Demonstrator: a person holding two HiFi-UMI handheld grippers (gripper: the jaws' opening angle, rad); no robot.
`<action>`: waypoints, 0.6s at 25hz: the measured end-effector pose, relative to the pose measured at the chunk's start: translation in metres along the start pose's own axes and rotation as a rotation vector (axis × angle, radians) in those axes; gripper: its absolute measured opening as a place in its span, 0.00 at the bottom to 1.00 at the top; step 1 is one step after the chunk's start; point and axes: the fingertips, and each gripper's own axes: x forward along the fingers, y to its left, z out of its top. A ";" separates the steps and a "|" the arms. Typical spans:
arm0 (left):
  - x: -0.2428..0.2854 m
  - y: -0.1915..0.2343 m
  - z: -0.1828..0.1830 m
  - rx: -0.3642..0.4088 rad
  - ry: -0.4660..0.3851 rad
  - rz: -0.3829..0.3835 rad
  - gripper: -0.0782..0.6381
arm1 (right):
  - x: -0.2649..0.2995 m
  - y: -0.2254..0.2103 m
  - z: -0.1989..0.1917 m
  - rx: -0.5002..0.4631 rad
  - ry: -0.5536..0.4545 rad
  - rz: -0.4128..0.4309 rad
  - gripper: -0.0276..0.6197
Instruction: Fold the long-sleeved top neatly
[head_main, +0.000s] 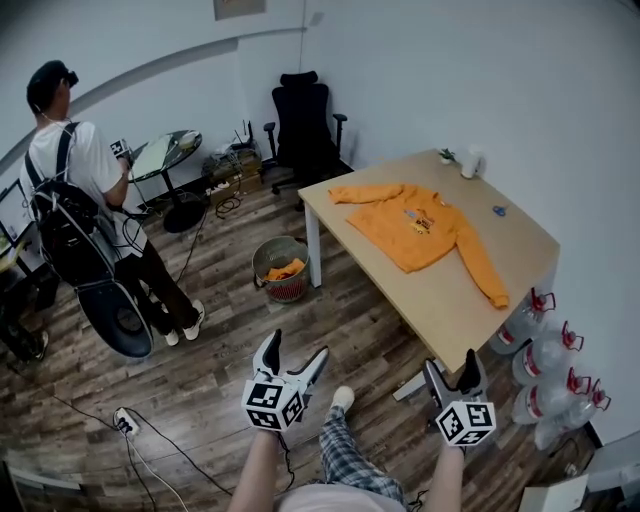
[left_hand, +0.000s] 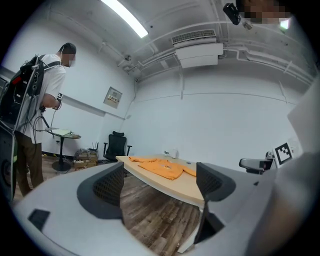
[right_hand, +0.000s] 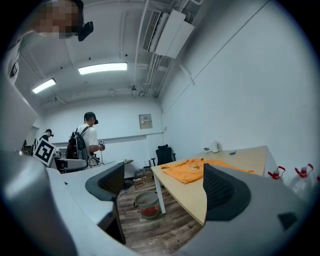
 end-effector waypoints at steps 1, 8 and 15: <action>0.015 0.004 0.002 0.003 -0.006 -0.006 0.72 | 0.014 -0.005 -0.003 0.004 -0.001 0.002 0.78; 0.139 0.048 0.016 0.050 0.021 -0.057 0.72 | 0.140 -0.040 -0.004 0.018 0.005 -0.023 0.78; 0.261 0.095 0.042 0.047 0.052 -0.081 0.72 | 0.250 -0.085 0.028 0.021 -0.003 -0.090 0.78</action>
